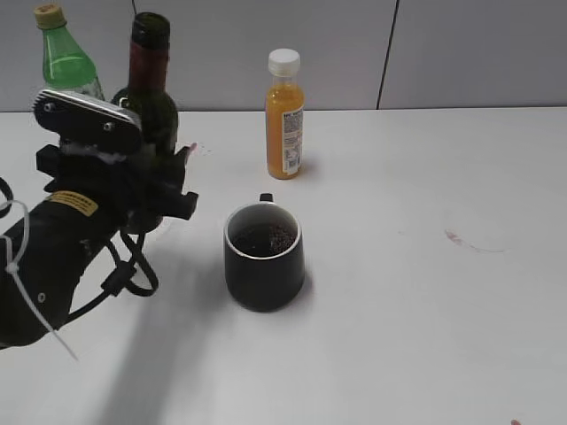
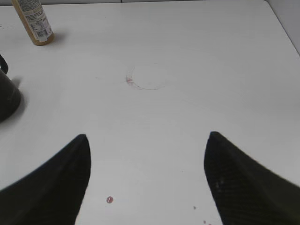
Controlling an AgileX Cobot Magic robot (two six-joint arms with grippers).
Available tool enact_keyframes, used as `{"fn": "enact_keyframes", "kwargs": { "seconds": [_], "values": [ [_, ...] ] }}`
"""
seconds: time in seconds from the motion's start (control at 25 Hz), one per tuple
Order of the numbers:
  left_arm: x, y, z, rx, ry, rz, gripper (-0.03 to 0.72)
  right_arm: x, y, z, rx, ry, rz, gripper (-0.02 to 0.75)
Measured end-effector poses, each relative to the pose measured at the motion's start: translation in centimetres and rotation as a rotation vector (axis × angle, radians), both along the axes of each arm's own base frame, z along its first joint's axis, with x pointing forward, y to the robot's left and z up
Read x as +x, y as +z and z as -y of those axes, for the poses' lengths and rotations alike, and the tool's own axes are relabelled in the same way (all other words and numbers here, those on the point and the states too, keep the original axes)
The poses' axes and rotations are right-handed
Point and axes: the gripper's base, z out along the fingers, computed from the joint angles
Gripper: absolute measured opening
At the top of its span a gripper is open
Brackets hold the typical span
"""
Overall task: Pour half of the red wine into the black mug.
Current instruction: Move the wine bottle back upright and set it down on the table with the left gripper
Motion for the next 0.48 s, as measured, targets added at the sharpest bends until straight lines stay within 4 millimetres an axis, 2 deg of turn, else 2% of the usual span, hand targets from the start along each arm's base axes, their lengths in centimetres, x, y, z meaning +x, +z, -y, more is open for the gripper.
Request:
{"fn": "enact_keyframes", "kwargs": {
  "seconds": [0.28,0.48],
  "values": [
    [2.2,0.4,-2.2,-0.133,-0.119,0.021,0.54,0.0,0.0,0.0,-0.001,0.0,0.0,0.573],
    [3.5,0.2,-4.9,-0.178,-0.211,0.012,0.54,0.0,0.0,0.0,-0.001,0.0,0.0,0.573]
  ]
}}
